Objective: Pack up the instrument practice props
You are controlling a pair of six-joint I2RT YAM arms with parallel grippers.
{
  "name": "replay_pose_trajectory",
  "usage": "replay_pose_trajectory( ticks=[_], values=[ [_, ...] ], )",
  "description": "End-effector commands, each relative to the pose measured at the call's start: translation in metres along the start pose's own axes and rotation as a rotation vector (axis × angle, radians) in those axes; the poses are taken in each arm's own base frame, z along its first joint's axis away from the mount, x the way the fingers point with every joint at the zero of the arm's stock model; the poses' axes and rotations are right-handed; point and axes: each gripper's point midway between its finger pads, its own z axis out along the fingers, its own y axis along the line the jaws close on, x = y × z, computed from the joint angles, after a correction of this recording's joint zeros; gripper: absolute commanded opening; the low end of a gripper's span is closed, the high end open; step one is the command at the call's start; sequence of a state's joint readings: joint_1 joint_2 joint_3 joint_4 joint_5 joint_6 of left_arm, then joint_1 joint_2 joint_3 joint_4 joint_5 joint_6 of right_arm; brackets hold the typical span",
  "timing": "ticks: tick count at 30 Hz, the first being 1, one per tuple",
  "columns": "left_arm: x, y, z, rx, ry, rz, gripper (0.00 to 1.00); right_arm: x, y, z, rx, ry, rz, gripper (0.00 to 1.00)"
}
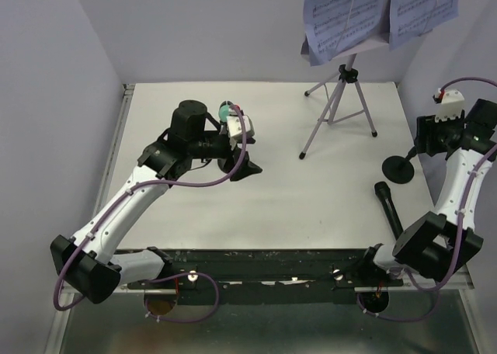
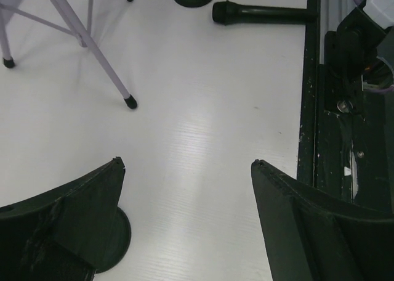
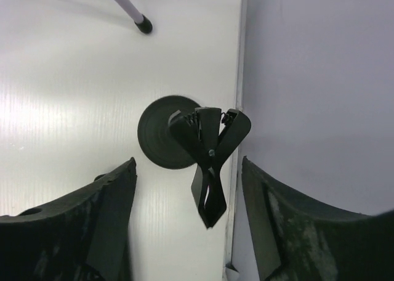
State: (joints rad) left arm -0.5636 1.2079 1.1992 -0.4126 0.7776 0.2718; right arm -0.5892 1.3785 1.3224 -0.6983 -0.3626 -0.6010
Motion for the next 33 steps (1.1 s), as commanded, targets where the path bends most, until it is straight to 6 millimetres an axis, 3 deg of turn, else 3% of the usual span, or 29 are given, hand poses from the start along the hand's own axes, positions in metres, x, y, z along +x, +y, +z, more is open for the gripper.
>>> replay_pose_trajectory(
  ticks=[1, 4, 7, 10, 13, 16, 19, 24, 27, 33],
  values=[
    [-0.059, 0.001, -0.040, -0.102, -0.082, 0.125, 0.95, -0.050, 0.014, -0.053, 0.007, -0.207, -0.053, 0.78],
    [-0.071, 0.013, -0.067, -0.202, -0.074, 0.115, 0.99, -0.069, 0.034, -0.084, -0.016, -0.320, -0.061, 0.80],
    [-0.064, 0.043, -0.090, -0.398, -0.009, 0.071, 0.99, -0.073, 0.066, -0.104, -0.105, -0.402, -0.075, 0.80],
    [-0.057, 0.072, -0.111, -0.559, 0.023, -0.036, 0.99, -0.070, 0.101, -0.111, -0.181, -0.468, -0.155, 0.80],
    [-0.046, 0.087, -0.112, -0.575, 0.080, -0.155, 0.99, -0.060, 0.133, -0.113, -0.231, -0.477, -0.249, 0.80],
    [-0.027, 0.098, -0.098, -0.522, 0.148, -0.267, 0.99, -0.048, 0.165, -0.117, -0.343, -0.461, -0.261, 0.80],
    [-0.024, 0.107, -0.088, -0.497, 0.132, -0.349, 0.99, -0.036, 0.191, -0.122, -0.437, -0.432, -0.258, 0.80],
    [-0.031, 0.105, -0.079, -0.458, 0.048, -0.334, 0.99, -0.027, 0.205, -0.128, -0.477, -0.416, -0.251, 0.80],
    [-0.024, 0.103, -0.081, -0.483, 0.021, -0.316, 0.99, -0.027, 0.209, -0.127, -0.491, -0.409, -0.232, 0.80],
    [0.012, 0.117, -0.090, -0.711, -0.088, -0.390, 0.99, -0.041, 0.215, -0.122, -0.508, -0.416, -0.209, 0.80]
  ],
)
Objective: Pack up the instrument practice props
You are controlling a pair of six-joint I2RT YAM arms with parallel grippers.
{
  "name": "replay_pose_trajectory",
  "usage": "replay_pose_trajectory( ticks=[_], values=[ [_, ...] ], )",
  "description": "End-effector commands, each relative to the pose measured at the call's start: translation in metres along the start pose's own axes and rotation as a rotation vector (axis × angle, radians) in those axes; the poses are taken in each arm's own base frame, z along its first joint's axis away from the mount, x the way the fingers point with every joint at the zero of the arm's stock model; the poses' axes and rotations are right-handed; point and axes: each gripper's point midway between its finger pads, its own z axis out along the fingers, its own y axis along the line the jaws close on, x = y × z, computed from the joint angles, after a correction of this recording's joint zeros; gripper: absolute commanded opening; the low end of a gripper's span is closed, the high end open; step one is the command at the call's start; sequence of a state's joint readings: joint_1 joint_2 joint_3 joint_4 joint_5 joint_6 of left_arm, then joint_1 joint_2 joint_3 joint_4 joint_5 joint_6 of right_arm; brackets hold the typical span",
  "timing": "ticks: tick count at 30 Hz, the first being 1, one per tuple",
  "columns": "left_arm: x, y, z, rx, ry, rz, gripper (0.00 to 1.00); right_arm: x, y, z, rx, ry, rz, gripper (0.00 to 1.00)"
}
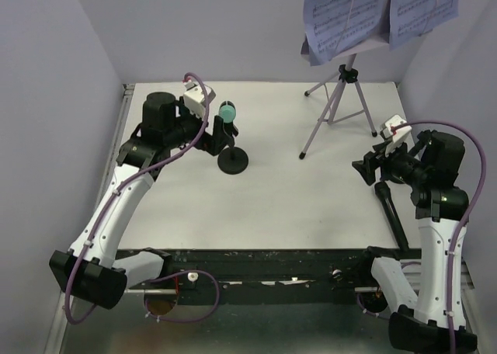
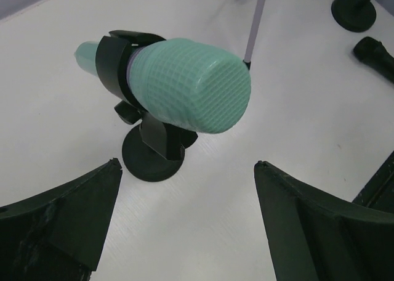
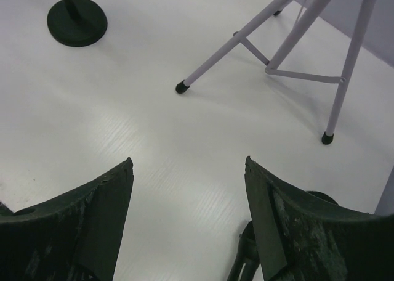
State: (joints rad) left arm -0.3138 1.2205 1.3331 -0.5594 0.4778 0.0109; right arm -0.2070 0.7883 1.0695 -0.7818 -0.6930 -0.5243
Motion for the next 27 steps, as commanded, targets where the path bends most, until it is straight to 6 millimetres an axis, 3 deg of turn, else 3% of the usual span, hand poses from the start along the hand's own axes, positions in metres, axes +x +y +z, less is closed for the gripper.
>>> replay_pose_trajectory(
  ticks=[1, 8, 12, 20, 22, 27],
  values=[
    [0.000, 0.021, 0.000, -0.170, -0.182, -0.087, 0.99, -0.006, 0.002, 0.010, -0.019, -0.005, 0.057, 0.80],
    [-0.001, 0.004, 0.022, -0.141, -0.281, -0.073, 0.99, -0.010, 0.002, 0.015, -0.027, 0.004, 0.075, 0.80],
    [-0.013, 0.002, 0.034, -0.143, -0.328, -0.097, 0.99, -0.005, 0.003, 0.016, -0.025, 0.019, 0.093, 0.80],
    [0.002, 0.038, 0.055, -0.342, -0.278, -0.111, 0.99, 0.003, 0.004, 0.015, -0.012, 0.043, 0.104, 0.80],
    [0.002, 0.037, 0.055, -0.323, -0.283, -0.052, 0.96, 0.004, 0.005, 0.015, -0.015, 0.045, 0.110, 0.80],
    [0.004, 0.007, 0.045, -0.109, -0.287, 0.135, 0.79, 0.004, 0.010, 0.018, -0.056, 0.043, 0.117, 0.78]
  ],
)
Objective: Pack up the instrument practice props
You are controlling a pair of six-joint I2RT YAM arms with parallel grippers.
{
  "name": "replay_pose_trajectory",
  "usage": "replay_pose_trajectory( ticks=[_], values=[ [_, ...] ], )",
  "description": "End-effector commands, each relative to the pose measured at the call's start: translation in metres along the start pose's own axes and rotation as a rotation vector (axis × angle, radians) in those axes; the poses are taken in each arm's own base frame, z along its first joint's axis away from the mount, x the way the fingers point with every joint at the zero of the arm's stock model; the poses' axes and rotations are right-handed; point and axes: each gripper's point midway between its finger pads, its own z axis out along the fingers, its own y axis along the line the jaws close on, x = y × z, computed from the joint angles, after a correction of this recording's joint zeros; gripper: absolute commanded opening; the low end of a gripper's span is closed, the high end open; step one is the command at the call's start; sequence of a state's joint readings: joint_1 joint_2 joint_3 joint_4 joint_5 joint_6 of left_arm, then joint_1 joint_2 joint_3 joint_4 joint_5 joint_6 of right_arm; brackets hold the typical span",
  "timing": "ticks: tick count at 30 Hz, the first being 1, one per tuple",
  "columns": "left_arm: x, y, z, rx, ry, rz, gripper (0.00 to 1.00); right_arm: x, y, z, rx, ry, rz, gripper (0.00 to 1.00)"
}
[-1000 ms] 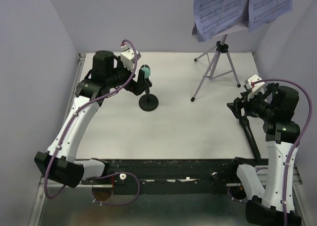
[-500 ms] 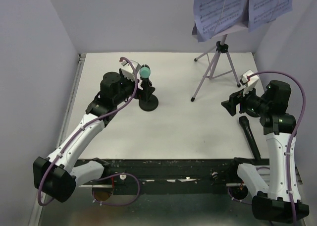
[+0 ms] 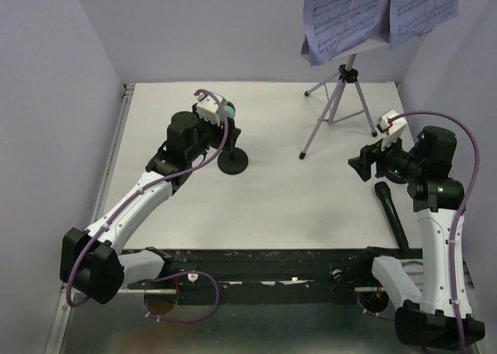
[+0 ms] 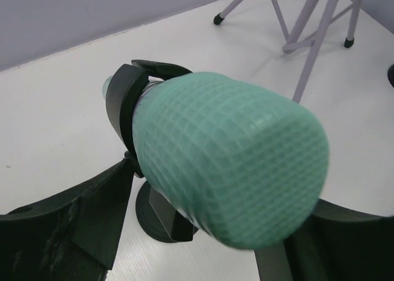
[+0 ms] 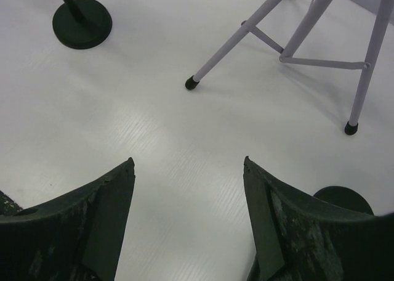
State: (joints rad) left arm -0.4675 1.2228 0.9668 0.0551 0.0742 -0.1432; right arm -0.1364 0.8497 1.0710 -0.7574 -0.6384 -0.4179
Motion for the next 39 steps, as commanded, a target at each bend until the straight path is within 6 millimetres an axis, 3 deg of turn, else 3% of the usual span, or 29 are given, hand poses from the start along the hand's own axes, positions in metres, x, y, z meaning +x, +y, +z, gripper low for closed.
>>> replay_pose_trajectory(
  ticks=[1, 7, 9, 16, 18, 20, 24, 29, 39],
  values=[
    [-0.013, -0.017, -0.020, 0.181, -0.072, 0.200, 0.77, 0.000, 0.006, 0.002, -0.035, 0.002, 0.017, 0.77],
    [0.012, -0.005, -0.027, 0.264, 0.022, 0.263, 0.69, -0.004, 0.007, 0.013, -0.077, -0.002, 0.029, 0.77],
    [0.012, -0.004, -0.028, 0.285, 0.021, 0.259, 0.67, -0.006, 0.007, 0.015, -0.083, -0.003, 0.027, 0.77],
    [-0.015, -0.019, -0.029, 0.311, -0.070, 0.046, 0.87, -0.006, 0.008, 0.021, -0.097, 0.005, 0.029, 0.77],
    [-0.020, -0.022, -0.027, 0.314, -0.076, -0.042, 0.99, -0.006, 0.008, 0.021, -0.096, 0.008, 0.032, 0.77],
    [-0.021, -0.018, -0.020, 0.280, -0.070, -0.118, 0.99, -0.005, 0.008, 0.022, -0.094, 0.011, 0.034, 0.77],
    [-0.010, 0.009, -0.001, 0.099, -0.033, -0.222, 0.99, -0.007, 0.005, 0.024, -0.075, 0.002, 0.066, 0.77],
    [-0.005, 0.018, 0.010, 0.050, -0.024, -0.182, 0.99, -0.009, 0.005, 0.024, -0.070, -0.005, 0.080, 0.77],
    [0.010, -0.023, -0.013, 0.333, -0.005, 0.045, 0.69, 0.003, 0.010, 0.022, -0.072, 0.010, 0.076, 0.77]
  ],
)
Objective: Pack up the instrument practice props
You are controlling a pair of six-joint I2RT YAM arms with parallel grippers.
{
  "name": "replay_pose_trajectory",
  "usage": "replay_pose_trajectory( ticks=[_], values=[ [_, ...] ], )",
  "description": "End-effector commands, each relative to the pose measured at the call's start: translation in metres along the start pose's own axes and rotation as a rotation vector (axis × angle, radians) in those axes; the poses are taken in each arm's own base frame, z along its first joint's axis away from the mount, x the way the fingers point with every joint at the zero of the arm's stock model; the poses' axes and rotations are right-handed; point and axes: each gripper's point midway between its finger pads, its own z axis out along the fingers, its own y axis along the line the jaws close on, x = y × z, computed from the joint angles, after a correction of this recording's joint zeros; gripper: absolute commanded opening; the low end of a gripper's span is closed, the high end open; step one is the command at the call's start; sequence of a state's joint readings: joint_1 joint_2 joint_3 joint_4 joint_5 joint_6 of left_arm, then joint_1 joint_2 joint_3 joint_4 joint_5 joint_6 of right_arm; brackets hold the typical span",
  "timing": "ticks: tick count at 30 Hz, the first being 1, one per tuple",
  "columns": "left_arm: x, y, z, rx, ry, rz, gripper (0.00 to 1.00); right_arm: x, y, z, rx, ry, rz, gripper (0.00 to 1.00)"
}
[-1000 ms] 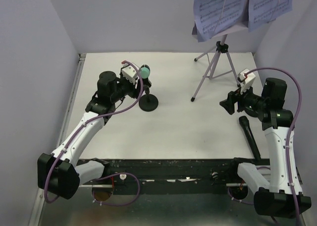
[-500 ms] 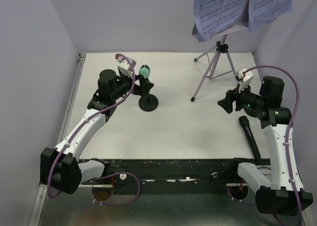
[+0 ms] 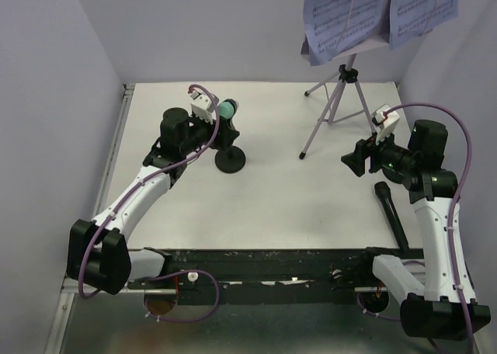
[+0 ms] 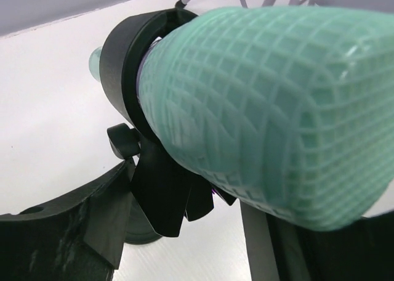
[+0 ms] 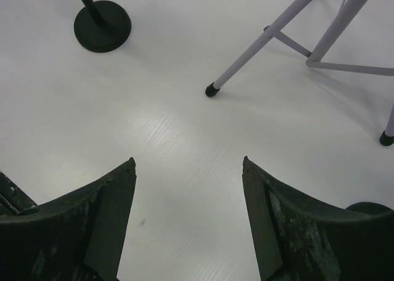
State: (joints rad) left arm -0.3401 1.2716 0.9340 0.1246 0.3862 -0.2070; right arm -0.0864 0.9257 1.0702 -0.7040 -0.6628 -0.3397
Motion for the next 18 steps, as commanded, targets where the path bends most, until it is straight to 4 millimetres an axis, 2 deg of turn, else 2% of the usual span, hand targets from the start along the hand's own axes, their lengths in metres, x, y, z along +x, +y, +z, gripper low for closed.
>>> replay_pose_trajectory(
  ticks=[1, 5, 11, 15, 18],
  values=[
    [0.001, -0.029, -0.016, 0.173, -0.011, 0.169, 0.67, 0.005, 0.002, 0.000, 0.000, 0.004, 0.006, 0.77],
    [0.014, -0.043, -0.025, 0.282, 0.001, 0.271, 0.59, 0.005, 0.005, 0.000, -0.015, 0.012, 0.007, 0.76],
    [0.014, -0.069, -0.035, 0.481, -0.007, 0.305, 0.56, -0.006, 0.015, -0.001, -0.081, 0.010, -0.018, 0.74],
    [0.005, -0.100, -0.048, 0.703, 0.022, 0.231, 0.53, -0.016, 0.044, -0.003, -0.230, 0.013, -0.138, 0.74],
    [0.003, -0.111, -0.052, 0.793, 0.041, 0.170, 0.50, -0.018, 0.067, 0.000, -0.342, 0.036, -0.236, 0.74]
  ],
)
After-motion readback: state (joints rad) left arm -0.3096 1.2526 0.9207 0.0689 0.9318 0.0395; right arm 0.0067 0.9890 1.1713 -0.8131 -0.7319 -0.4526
